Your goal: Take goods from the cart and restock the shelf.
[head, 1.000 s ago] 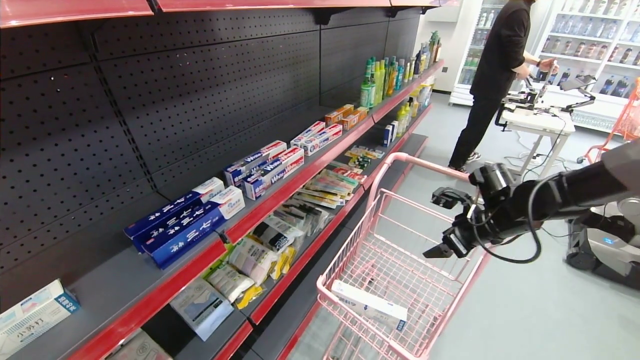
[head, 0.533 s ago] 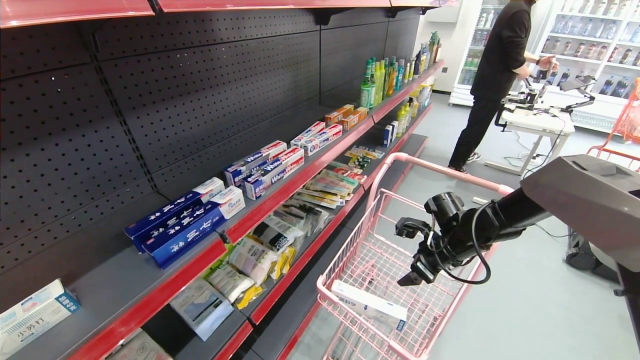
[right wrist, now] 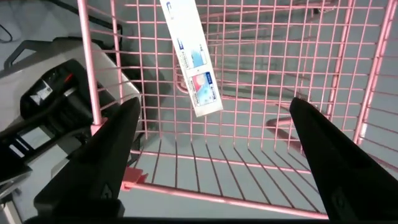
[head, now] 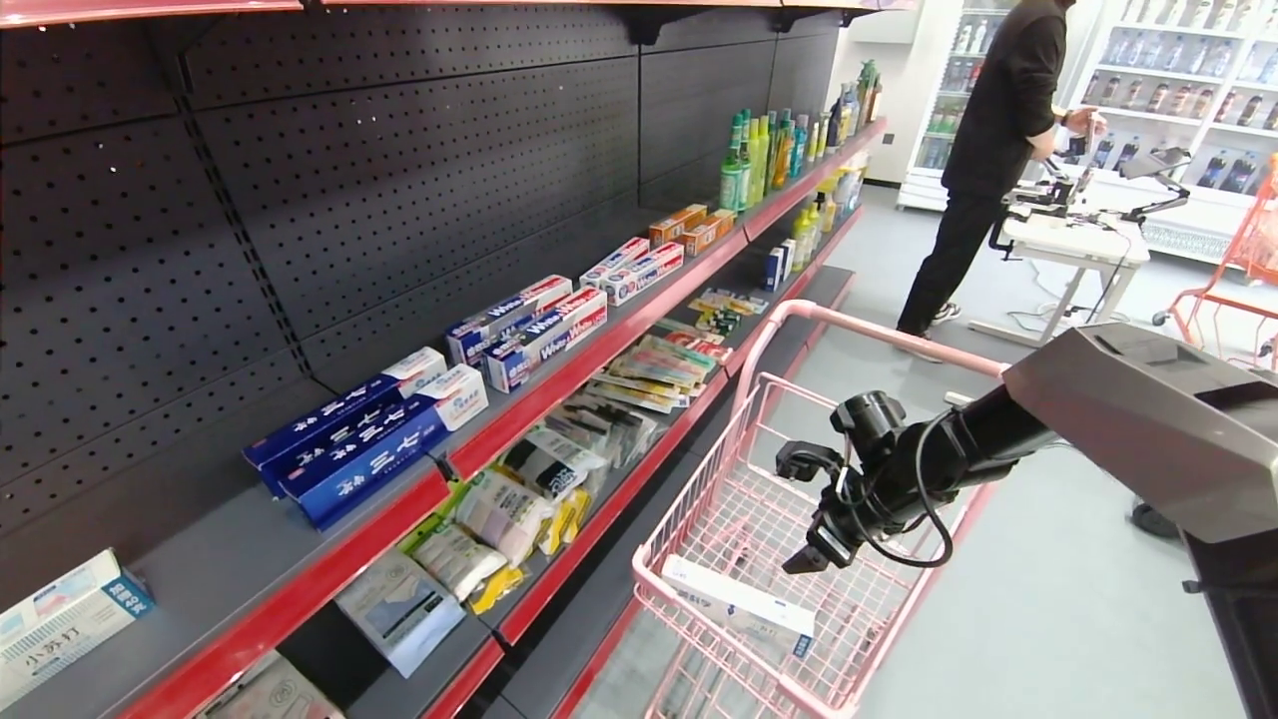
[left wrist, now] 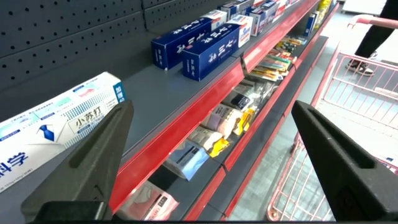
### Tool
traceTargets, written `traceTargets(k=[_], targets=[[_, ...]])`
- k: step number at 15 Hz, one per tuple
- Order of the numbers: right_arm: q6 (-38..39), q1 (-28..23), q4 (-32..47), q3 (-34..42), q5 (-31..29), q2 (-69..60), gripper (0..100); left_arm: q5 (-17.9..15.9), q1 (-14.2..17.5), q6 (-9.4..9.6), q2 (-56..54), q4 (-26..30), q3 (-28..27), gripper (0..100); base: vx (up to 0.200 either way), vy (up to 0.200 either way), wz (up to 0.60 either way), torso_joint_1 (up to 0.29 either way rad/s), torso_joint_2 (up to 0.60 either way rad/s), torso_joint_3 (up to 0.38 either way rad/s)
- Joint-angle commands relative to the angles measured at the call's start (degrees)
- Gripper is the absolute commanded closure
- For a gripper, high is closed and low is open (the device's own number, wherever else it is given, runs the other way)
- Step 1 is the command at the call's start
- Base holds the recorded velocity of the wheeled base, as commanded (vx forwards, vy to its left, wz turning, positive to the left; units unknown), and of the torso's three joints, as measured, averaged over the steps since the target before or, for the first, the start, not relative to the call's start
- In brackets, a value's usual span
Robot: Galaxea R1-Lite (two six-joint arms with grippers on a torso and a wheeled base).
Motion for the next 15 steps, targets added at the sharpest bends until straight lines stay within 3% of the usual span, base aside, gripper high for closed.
traceTargets(k=[1, 9, 15], targets=[[0.06, 0.76, 0.01, -0.94, 0.01, 1.26, 0, 0.02, 0.0, -0.01, 0.05, 0.0, 0.0, 0, 0.0, 0.0, 0.0, -0.129, 0.28, 0.149], [-0.47, 2.87, 0.1, -2.7, 0.01, 3.81, 0, 0.02, 0.0, -0.01, 0.05, 0.0, 0.0, 0, 0.0, 0.0, 0.0, -0.148, 0.32, 0.176], [-5.3, 2.34, 0.36, -2.43, 0.01, 3.72, 0, 0.02, 0.0, -0.01, 0.05, 0.0, 0.0, 0, 0.0, 0.0, 0.0, -0.159, 0.35, 0.194]])
